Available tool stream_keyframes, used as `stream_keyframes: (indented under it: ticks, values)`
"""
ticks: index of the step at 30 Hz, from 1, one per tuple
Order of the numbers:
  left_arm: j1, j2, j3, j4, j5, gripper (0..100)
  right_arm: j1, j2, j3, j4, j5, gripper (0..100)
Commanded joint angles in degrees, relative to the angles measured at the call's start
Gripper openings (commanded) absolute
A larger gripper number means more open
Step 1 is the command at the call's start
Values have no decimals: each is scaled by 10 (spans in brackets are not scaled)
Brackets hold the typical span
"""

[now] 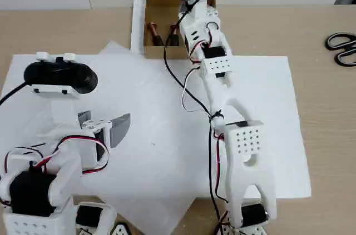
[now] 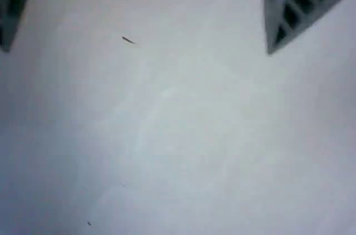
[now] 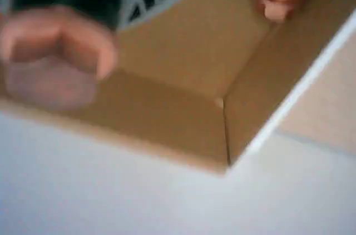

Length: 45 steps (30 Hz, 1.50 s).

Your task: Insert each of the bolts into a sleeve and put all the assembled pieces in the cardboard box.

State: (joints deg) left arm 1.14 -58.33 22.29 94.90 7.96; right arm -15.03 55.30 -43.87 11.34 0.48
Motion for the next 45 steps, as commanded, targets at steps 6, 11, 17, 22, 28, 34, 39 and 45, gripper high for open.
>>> stream_keyframes:
  ticks: [6,11,17,22,28,34,39,45]
  values:
    - [-3,-4,-22,3,-4,274,-2,56,-100,2,7,9]
    - [-3,-4,-22,3,-4,274,-2,70,-100,2,7,86]
    - [-3,-4,-22,3,-4,274,-8,60,-100,22,8,203]
    - [-3,-4,-21,3,-5,275,-6,6,-100,69,8,211]
    - [-3,-4,-70,0,-11,275,-1,-141,-100,173,8,211]
    - [-3,-4,-153,1,-12,275,-13,-312,-100,322,8,211]
    - [-3,-11,-160,2,-13,275,-36,-462,-100,500,7,211]
    - [-3,-142,-160,-16,-13,275,-87,-648,-99,705,6,211]
